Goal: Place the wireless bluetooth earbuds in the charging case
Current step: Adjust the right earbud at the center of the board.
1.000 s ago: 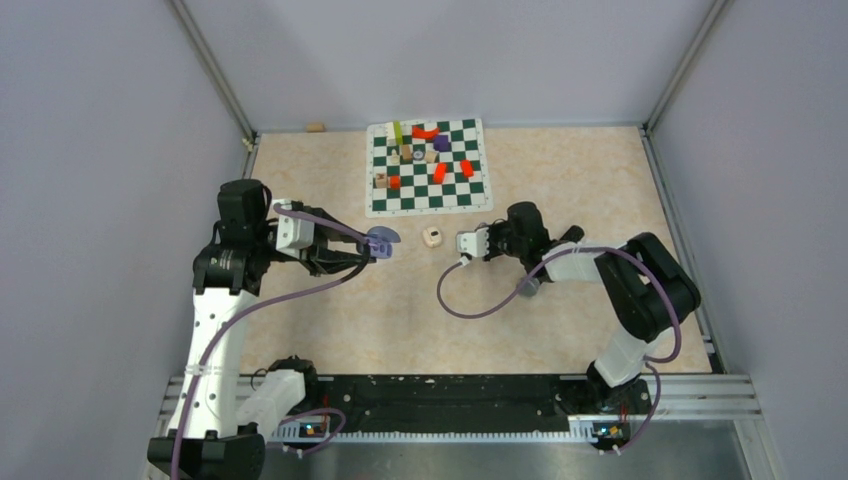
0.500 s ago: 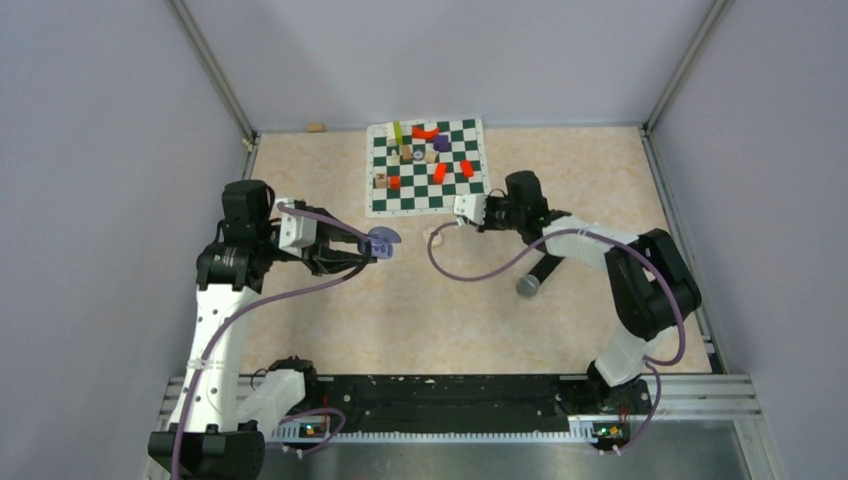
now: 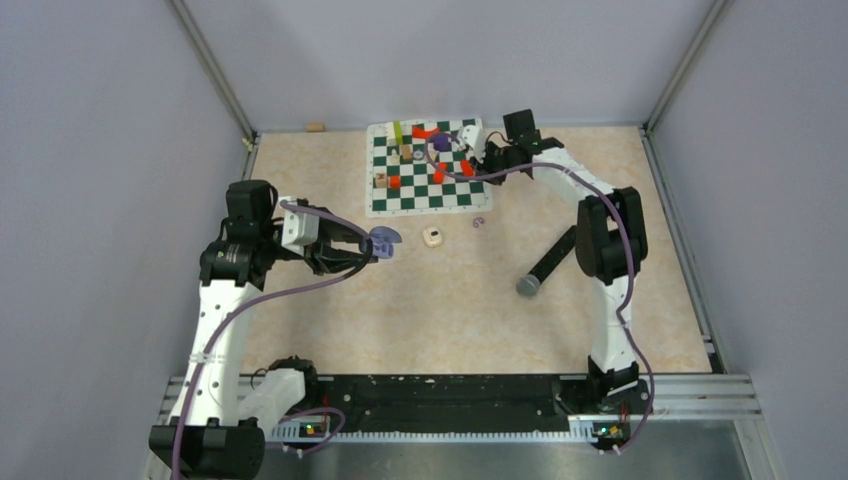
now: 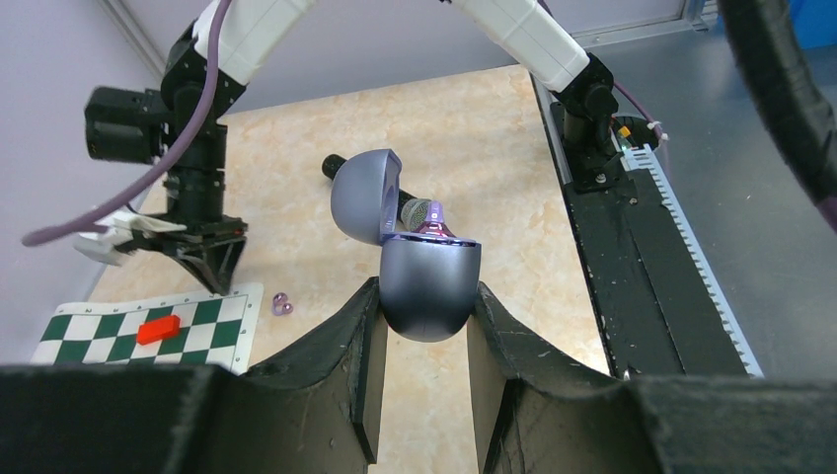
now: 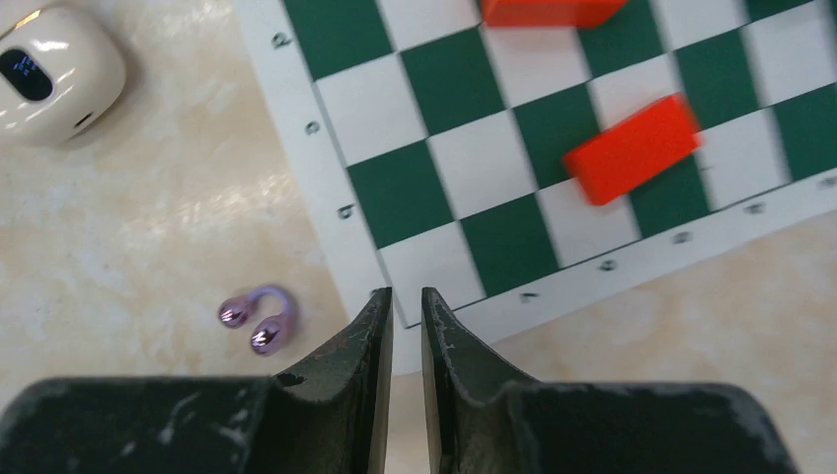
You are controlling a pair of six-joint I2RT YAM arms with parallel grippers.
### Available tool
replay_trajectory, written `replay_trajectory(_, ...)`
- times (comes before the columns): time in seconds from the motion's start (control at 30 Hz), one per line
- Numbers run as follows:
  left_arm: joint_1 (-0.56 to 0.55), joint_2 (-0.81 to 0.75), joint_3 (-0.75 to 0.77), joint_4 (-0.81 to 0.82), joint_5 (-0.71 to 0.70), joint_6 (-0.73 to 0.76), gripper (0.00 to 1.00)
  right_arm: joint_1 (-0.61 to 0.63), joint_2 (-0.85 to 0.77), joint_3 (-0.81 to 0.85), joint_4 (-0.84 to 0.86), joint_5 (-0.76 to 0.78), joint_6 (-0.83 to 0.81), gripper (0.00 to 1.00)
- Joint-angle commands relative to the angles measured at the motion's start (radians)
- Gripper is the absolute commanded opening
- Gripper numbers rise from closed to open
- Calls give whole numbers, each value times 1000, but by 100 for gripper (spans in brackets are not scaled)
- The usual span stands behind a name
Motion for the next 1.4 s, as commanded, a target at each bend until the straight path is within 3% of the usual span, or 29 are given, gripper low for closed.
replay_trajectory(0.0, 6, 4, 0, 2, 136, 21, 0, -3, 46, 35, -179, -105, 4, 16)
replay_trajectory(0.33, 7, -5, -6, 2, 136, 20, 0, -2, 131, 109, -209, -114, 52, 16)
replay_trajectory(0.7, 6, -8, -10, 3, 136, 24, 0, -6, 130, 104, -323, -159, 2, 19)
replay_trajectory(1.37, 6, -11, -10, 2, 137, 24, 0, -57, 175, 175, -397, -261, 67, 25)
